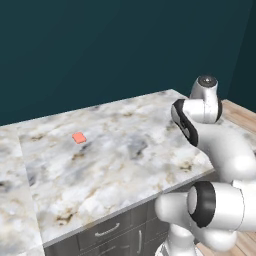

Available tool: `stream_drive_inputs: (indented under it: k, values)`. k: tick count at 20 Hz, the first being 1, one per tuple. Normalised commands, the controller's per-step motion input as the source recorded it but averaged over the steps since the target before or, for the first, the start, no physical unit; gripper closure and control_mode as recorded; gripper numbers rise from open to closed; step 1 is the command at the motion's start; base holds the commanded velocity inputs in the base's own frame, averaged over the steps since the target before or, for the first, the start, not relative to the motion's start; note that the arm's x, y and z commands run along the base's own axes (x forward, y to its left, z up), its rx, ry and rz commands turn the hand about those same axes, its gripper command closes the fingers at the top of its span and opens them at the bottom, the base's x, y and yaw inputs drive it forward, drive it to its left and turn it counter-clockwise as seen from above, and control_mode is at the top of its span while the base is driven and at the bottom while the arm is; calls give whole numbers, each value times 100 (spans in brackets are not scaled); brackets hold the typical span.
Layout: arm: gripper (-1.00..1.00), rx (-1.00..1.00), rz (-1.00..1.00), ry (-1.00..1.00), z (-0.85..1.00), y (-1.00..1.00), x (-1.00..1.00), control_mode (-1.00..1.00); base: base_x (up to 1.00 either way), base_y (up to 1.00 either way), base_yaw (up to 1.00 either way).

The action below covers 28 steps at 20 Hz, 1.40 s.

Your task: Pick the candle and candle from the dining table and place them in the open cabinet. Close the cabinet after placing the objects.

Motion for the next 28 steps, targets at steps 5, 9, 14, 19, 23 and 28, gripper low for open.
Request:
stream_drive_inputs:
  k: [5,9,14,19,23,28]
  values:
    - [100,0,0,0,0,0,0,-100,0,0,0]
    - [100,0,0,0,0,0,0,100,-78,-35,-3]
    - [100,0,0,0,0,0,0,100,-77,-100,-22]
    - [100,0,0,0,0,0,0,100,66,-99,-29]
    - [100,0,0,0,0,0,0,100,100,-100,-35]
    - [100,0,0,0,0,0,0,100,65,-100,-39]
